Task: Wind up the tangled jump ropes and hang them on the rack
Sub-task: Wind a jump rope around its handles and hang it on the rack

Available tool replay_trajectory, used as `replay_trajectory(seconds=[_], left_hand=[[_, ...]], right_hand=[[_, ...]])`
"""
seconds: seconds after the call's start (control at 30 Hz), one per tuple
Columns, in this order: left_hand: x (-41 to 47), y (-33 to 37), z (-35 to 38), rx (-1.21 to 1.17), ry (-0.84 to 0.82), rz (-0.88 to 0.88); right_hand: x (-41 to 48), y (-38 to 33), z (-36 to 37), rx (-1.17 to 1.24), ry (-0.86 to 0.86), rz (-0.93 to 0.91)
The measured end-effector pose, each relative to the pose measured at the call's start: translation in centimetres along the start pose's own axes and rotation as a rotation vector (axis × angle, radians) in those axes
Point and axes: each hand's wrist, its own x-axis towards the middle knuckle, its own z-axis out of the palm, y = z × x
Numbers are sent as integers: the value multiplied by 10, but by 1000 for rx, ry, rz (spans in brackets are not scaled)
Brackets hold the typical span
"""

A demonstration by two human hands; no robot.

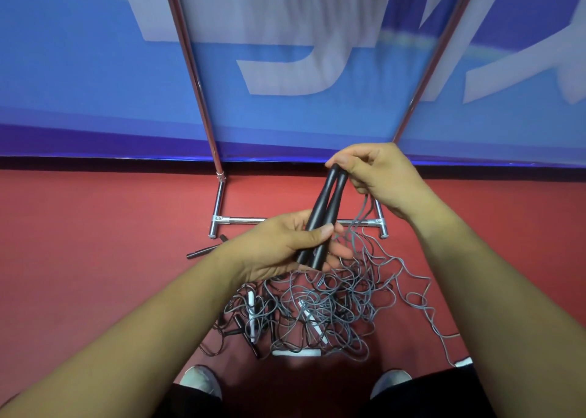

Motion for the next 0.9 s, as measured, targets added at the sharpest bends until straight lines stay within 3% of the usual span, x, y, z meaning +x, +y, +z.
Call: replay_trajectory(seconds=[0.13, 0.27, 0.37, 0.5, 0.63, 0.73, 0.9], left_hand=[[1, 0, 1, -61, 51, -10], [0, 2, -1, -167, -18, -32], [-2, 6, -4, -110, -73, -49], [-1, 5, -3, -6, -18, -43], [1, 6, -5, -59, -31, 23], [3, 12, -10, -117, 65, 117], [0, 33, -24, -387, 296, 344]], right_hand=[[1, -4, -1, -53, 50, -47], [2, -1, -6, -73, 76, -56], [2, -2, -7, -76, 51, -59], [1, -4, -4, -85, 50, -71], [3, -1, -1, 6, 104, -64], [6, 6, -5, -22, 82, -57], [3, 36, -2, -168, -144, 111]])
